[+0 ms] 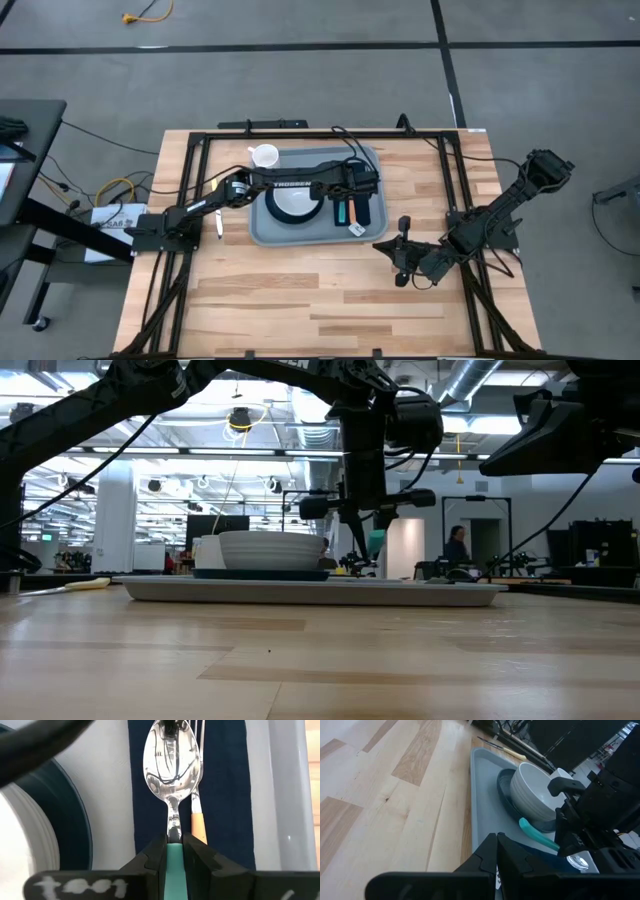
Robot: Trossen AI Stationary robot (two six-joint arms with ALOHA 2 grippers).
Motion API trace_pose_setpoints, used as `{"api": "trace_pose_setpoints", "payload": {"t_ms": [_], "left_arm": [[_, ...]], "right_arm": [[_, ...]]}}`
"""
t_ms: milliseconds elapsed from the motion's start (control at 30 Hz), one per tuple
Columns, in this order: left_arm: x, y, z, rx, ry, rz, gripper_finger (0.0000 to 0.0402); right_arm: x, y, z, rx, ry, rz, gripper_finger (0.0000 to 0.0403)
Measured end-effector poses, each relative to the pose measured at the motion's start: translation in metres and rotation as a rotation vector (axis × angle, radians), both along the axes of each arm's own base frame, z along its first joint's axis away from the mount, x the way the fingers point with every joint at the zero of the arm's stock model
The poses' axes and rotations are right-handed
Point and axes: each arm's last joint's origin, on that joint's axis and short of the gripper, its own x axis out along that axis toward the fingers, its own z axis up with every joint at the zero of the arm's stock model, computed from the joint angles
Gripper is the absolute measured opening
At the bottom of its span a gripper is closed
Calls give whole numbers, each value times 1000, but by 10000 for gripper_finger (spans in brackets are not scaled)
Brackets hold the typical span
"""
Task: Set up tray
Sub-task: Put the green spoon on the black napkin to the left of the orange fork
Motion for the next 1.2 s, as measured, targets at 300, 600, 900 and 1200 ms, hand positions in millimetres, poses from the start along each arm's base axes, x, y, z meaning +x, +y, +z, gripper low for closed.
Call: {"api": "trace_pose_setpoints", "payload": {"t_ms": [300, 600, 900, 1200], "left_arm": [[0, 0, 0, -7, -19, 39, 37], [0, 0, 0, -9, -21, 44, 37], [1, 0, 0, -8, -24, 38, 37], [1, 0, 0, -9, -22, 35, 37]], "right_arm": [[0, 0, 0, 0, 0, 0, 3], [0, 0, 0, 0, 0, 0, 3], [0, 0, 0, 0, 0, 0, 3], [0, 0, 0, 0, 0, 0, 3]]}}
